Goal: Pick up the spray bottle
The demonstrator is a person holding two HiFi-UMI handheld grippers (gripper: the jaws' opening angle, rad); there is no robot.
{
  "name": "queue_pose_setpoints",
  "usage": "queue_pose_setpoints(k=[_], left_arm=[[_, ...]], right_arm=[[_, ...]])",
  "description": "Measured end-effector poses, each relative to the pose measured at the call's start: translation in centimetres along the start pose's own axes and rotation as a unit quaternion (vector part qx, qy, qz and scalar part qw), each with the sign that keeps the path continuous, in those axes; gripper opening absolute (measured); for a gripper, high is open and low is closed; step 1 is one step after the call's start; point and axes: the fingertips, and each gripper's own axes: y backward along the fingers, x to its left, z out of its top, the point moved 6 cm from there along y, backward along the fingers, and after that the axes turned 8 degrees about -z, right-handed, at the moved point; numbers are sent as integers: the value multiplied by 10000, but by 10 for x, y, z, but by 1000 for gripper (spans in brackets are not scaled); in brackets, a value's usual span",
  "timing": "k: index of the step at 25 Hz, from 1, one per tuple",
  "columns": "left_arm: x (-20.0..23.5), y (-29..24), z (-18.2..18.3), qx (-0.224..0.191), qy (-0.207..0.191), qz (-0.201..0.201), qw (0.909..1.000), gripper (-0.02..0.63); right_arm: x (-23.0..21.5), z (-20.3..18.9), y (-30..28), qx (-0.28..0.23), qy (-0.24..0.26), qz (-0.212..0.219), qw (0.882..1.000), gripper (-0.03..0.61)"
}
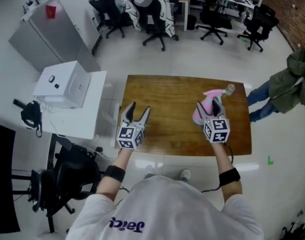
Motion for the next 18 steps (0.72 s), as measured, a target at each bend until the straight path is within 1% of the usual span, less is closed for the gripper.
queue_pose_setpoints(k=[2,5,10,12,15,18], left_arm=[[0,8,4,-34,-90,68,9999,284],[1,19,3,-44,-124,134,9998,285],[-7,34,-1,30,-228,125,9997,285],[-12,37,-1,25,-208,98,9997,285],[-21,39,-9,-39,-227,57,9997,285],[-36,42,-13,-4,-164,-10,9999,285]], right_arm=[[0,4,12,-198,-37,-38,9998,284],[-1,4,28,-445,1,-96,9990,284],[-2,-1,56,-725,43,-259,9970,284],[-2,-7,65,-872,155,-352,9954,284],[0,-17,81,-948,342,-488,9937,285],[2,-30,97,-911,332,-597,9935,285]])
